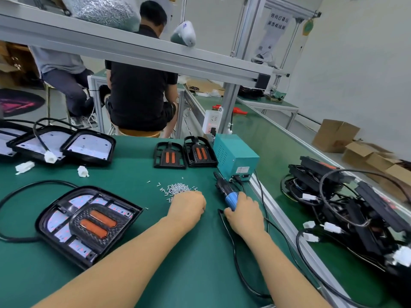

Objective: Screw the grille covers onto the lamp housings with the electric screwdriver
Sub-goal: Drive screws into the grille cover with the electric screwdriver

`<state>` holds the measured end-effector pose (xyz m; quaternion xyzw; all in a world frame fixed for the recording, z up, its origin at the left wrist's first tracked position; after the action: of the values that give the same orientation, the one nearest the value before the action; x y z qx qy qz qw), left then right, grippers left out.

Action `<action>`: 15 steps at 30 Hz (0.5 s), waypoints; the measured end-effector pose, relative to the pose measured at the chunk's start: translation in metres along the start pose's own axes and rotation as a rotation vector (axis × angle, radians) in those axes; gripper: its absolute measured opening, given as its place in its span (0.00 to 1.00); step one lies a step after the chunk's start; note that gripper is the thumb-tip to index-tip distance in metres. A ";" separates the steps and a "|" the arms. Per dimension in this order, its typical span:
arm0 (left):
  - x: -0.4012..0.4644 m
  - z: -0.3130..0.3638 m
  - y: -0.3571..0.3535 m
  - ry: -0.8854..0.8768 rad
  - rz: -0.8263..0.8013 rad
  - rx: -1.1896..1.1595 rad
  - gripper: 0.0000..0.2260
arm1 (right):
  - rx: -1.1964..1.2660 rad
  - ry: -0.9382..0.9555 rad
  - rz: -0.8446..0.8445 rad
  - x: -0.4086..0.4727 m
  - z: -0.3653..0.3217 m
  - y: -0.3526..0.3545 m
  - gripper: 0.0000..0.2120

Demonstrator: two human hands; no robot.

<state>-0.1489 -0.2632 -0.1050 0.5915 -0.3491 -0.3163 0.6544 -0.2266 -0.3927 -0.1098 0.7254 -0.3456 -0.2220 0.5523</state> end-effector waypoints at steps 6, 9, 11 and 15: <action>-0.003 0.015 -0.005 -0.066 -0.057 0.167 0.15 | -0.018 -0.005 -0.080 0.005 0.000 -0.003 0.20; -0.005 0.015 -0.003 -0.046 -0.034 0.094 0.14 | -0.047 -0.032 -0.172 0.009 0.003 -0.006 0.24; -0.010 0.005 0.004 0.054 0.016 -0.109 0.11 | -0.047 -0.058 -0.235 0.013 0.005 -0.007 0.23; -0.022 -0.020 0.017 0.211 0.171 -0.734 0.08 | -0.010 -0.104 -0.332 0.019 0.009 -0.002 0.18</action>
<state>-0.1446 -0.2321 -0.0915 0.3162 -0.1914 -0.3019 0.8788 -0.2198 -0.4122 -0.1135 0.7573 -0.2481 -0.3494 0.4929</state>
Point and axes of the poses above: each hand's wrist, its own x-axis towards the middle knuckle, its own y-axis out of the back of the hand, z = x × y, the point moved 8 cm from there along x, towards the middle knuckle, and after that the axes turned 8 degrees about -y, right-handed, at the moved point
